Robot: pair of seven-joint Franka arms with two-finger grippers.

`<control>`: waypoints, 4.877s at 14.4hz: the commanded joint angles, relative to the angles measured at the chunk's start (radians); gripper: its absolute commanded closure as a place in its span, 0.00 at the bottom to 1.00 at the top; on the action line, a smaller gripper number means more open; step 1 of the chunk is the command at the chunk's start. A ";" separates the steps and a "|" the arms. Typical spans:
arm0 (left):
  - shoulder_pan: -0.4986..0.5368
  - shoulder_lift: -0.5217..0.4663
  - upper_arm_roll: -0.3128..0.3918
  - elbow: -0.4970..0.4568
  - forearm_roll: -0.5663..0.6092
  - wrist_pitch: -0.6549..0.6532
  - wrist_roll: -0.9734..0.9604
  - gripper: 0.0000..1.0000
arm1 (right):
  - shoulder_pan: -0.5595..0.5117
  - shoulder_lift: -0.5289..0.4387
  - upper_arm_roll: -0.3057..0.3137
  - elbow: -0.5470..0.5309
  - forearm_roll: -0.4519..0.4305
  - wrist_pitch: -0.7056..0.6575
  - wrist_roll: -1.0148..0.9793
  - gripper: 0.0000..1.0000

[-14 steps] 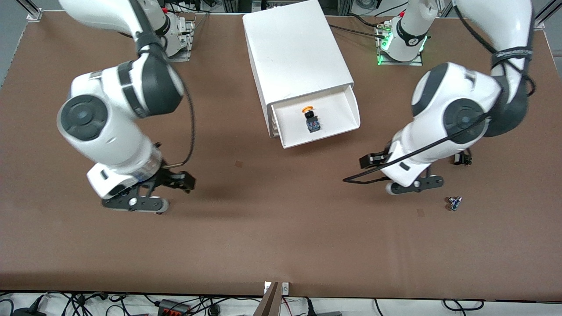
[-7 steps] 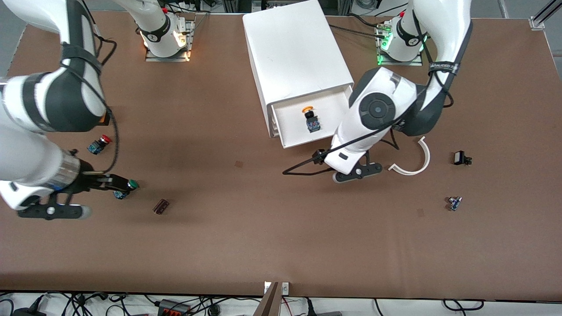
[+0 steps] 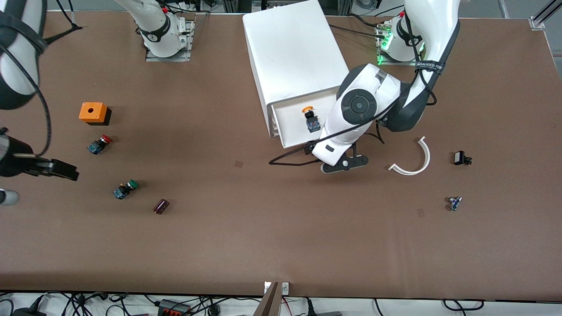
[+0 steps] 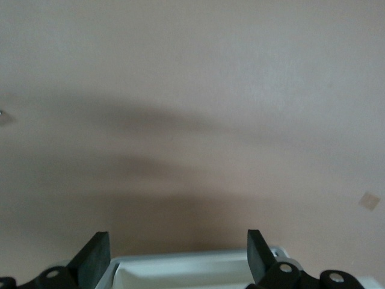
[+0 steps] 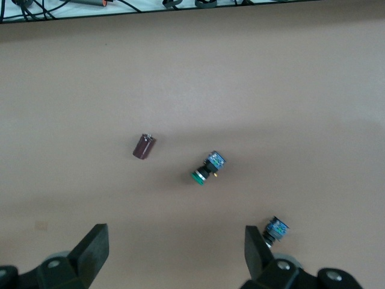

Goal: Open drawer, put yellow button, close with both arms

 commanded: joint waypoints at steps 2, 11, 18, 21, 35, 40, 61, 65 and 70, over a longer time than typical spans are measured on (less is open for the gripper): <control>0.009 -0.047 -0.041 -0.071 0.000 -0.022 -0.018 0.00 | -0.090 -0.162 0.041 -0.177 0.004 0.003 -0.092 0.00; 0.014 -0.102 -0.092 -0.140 -0.064 -0.089 -0.019 0.00 | -0.155 -0.234 0.118 -0.246 -0.014 0.006 -0.109 0.00; 0.017 -0.112 -0.133 -0.160 -0.080 -0.117 -0.022 0.00 | -0.134 -0.428 0.123 -0.548 -0.063 0.115 -0.107 0.00; 0.016 -0.118 -0.135 -0.160 -0.080 -0.145 -0.022 0.00 | -0.124 -0.490 0.123 -0.628 -0.063 0.153 -0.107 0.00; 0.147 -0.132 -0.137 -0.105 -0.098 -0.159 0.078 0.00 | -0.132 -0.498 0.115 -0.634 -0.051 0.136 -0.107 0.00; 0.320 -0.208 -0.137 -0.059 0.037 -0.197 0.299 0.00 | -0.129 -0.498 0.120 -0.626 -0.054 0.136 -0.110 0.00; 0.394 -0.570 0.155 -0.204 -0.012 -0.254 0.929 0.00 | -0.135 -0.505 0.120 -0.626 -0.050 0.113 -0.106 0.00; 0.402 -0.527 0.153 -0.156 -0.032 -0.257 0.927 0.00 | -0.134 -0.518 0.120 -0.639 -0.053 0.092 -0.110 0.00; 0.402 -0.527 0.147 -0.154 -0.032 -0.258 0.920 0.00 | -0.135 -0.539 0.118 -0.677 -0.053 0.107 -0.110 0.00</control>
